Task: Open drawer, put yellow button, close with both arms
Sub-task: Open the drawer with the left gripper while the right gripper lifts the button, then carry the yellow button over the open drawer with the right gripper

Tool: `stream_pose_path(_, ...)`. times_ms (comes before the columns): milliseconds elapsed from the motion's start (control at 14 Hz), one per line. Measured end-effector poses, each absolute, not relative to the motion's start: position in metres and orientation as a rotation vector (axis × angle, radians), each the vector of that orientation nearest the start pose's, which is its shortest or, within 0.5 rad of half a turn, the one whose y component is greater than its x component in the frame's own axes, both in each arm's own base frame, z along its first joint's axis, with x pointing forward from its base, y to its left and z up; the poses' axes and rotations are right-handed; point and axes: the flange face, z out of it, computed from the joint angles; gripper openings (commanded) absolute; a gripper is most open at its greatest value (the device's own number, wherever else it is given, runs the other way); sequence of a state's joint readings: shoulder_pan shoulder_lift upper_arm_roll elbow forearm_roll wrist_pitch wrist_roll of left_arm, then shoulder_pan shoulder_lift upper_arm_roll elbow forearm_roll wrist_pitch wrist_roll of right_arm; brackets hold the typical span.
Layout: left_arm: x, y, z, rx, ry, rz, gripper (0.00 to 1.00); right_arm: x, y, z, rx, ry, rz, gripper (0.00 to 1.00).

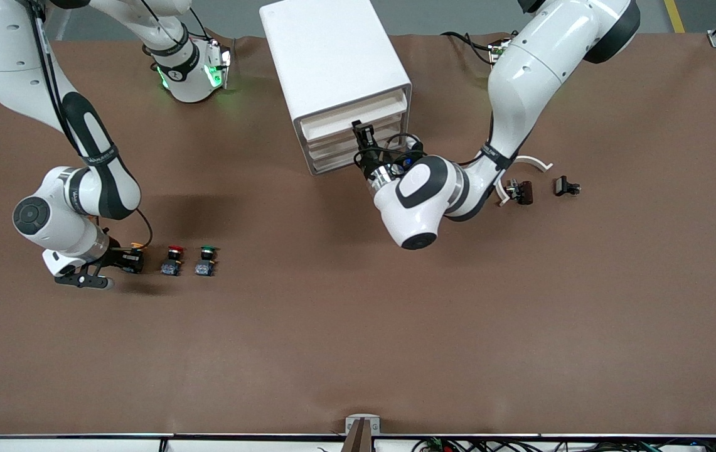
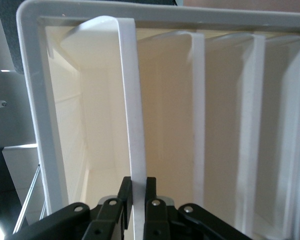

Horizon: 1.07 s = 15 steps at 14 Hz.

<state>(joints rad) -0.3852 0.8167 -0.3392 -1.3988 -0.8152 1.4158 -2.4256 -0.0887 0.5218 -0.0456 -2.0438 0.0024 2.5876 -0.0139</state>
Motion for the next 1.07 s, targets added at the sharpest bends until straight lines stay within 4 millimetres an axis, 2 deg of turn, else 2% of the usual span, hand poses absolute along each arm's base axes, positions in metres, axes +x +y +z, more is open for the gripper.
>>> stream_pose_path(285,0.510,-0.443,0.271,-1.194,-1.815,1.326,0.04,0.597,-0.063,0.207,-3.141,0.255,0.026,0.00)
stream_pose_path(356,0.519,-0.435,0.274,-1.190,-1.840,1.332,0.04,0.599,-0.053,0.218,-3.135,0.297,0.051,0.00)
stream_pose_path(499,0.536,-0.422,0.280,-1.187,-1.883,1.347,0.05,0.602,-0.020,0.252,-3.122,0.407,0.104,0.00)
stream_pose_path(641,0.549,-0.412,0.284,-1.188,-1.916,1.364,0.05,0.599,0.030,0.293,-3.108,0.540,0.133,0.00)
stream_pose_path(784,0.559,-0.405,0.286,-1.186,-1.957,1.371,0.05,0.585,0.095,0.329,-3.081,0.677,0.139,0.00)
stream_pose_path(926,0.570,-0.398,0.286,-1.193,-2.007,1.372,0.09,0.564,0.164,0.356,-3.001,0.789,0.180,0.00)
stream_pose_path(997,0.574,-0.396,0.287,-1.203,-2.023,1.376,0.24,0.552,0.192,0.368,-2.969,0.835,0.195,0.00)
stream_pose_path(1069,0.577,-0.396,0.288,-1.212,-2.036,1.380,0.49,0.542,0.215,0.381,-2.950,0.880,0.202,0.00)
